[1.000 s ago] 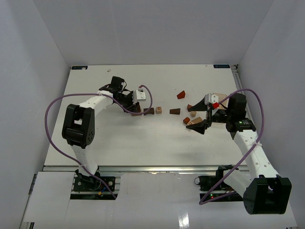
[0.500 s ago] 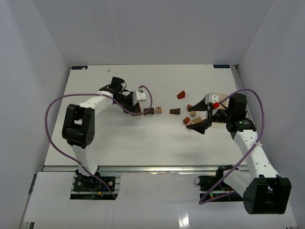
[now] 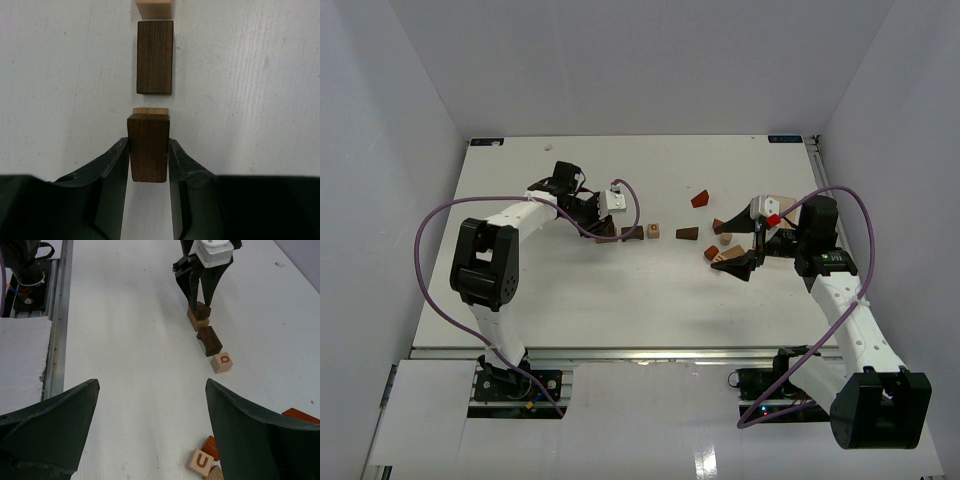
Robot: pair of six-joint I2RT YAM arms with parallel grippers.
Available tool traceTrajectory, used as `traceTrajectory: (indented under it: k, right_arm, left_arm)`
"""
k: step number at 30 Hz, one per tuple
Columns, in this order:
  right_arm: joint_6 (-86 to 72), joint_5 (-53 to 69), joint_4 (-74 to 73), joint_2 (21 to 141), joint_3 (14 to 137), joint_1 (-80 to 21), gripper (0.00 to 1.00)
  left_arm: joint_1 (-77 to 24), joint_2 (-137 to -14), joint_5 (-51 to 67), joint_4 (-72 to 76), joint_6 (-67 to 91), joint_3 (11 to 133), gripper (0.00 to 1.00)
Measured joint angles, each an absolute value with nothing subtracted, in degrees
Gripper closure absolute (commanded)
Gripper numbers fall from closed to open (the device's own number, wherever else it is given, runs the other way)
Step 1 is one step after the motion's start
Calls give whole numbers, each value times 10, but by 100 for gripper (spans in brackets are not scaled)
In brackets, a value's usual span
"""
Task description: Build the wood block tower
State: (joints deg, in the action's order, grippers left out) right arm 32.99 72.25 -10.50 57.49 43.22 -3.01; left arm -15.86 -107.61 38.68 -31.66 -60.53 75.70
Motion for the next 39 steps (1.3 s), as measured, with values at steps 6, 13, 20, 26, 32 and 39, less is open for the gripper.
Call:
traceTrajectory:
  k: [6,13,20,26,32,39]
  right_arm:
    - [330,722,-105,575,432,-30,7]
    - [330,723,-105,575,432,-30,7]
    - [330,723,-105,577,432,-30,7]
    - [330,723,-105,578,432,-29,7]
    - [329,724,-105,578,432,-26,7]
    - [330,724,-105,578,432,-26,6]
  left_arm:
    - [-159,-1076,387,-317,-605,757,60]
    - [-159,-1076,387,-317,-604,757,52]
    - [-159,-1076,389,-317,-603,757,50]
    - [-159,-1076,390,-316,-601,757,2]
    - [-159,-1076,391,-314,-596,757,2]
    - [-159,-1068,391,-312,-570,758,2]
